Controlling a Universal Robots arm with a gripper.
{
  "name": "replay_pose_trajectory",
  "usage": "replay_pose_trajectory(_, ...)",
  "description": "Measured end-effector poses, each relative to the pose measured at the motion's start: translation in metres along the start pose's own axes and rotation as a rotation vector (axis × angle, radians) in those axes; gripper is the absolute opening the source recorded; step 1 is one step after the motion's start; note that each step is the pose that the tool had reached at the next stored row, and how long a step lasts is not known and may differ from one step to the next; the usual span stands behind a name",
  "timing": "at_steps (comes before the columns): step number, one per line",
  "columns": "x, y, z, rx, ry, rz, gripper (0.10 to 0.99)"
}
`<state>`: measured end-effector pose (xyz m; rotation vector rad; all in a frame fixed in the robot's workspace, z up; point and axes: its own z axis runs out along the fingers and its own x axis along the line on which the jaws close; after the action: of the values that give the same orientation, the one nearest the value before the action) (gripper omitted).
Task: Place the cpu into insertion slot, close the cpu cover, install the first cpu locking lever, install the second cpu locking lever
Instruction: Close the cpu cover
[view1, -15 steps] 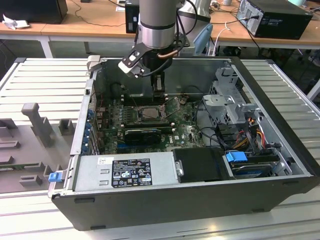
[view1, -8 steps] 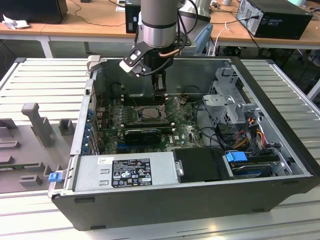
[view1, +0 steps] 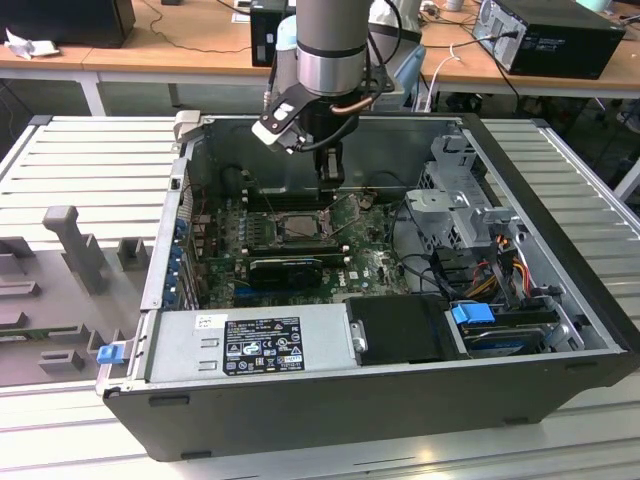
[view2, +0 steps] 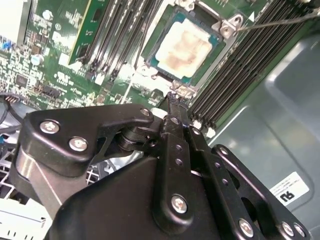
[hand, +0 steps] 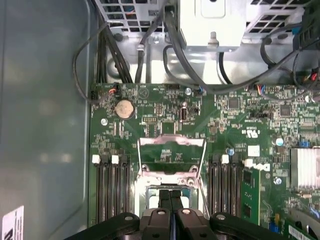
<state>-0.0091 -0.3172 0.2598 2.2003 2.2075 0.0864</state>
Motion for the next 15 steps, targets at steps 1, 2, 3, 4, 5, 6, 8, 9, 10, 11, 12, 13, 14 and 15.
replay_pose_trajectory(1, 0.0, 0.0029, 0.0002, 0.0, 0.0001, -0.002, 0.106)
replay_pose_trajectory(2, 0.0, 0.0066, 0.0004, 0.0, 0.0003, -0.004, 0.106)
replay_pose_trajectory(3, 0.0, 0.0099, 0.0006, 0.001, 0.0003, -0.005, 0.106)
replay_pose_trajectory(4, 0.0, 0.0124, 0.0007, 0.001, 0.0003, -0.006, 0.106)
replay_pose_trajectory(5, 0.0, 0.0132, 0.0008, 0.001, 0.0002, -0.006, 0.106)
replay_pose_trajectory(6, 0.0, 0.0141, 0.001, 0.001, 0.0002, -0.006, 0.106)
replay_pose_trajectory(8, 0.0, 0.0174, 0.0017, 0.001, 0.0005, -0.006, 0.106)
replay_pose_trajectory(9, 0.0, 0.018, 0.0018, 0.001, 0.0003, -0.006, 0.106)
replay_pose_trajectory(10, -0.0001, 0.0188, 0.0019, 0.001, 0.0002, -0.006, 0.106)
replay_pose_trajectory(11, -0.0001, 0.0204, 0.0021, 0.001, 0.0002, -0.006, 0.106)
replay_pose_trajectory(12, -0.0001, 0.023, 0.0025, 0.001, 0.0004, -0.006, 0.106)
replay_pose_trajectory(13, -0.0001, 0.0275, 0.0031, 0.001, 0.0003, -0.006, 0.106)
replay_pose_trajectory(14, -0.0001, 0.03, 0.0033, 0.001, 0.0003, -0.006, 0.106)
replay_pose_trajectory(15, -0.0001, 0.0342, 0.0038, 0.001, 0.0003, -0.006, 0.106)
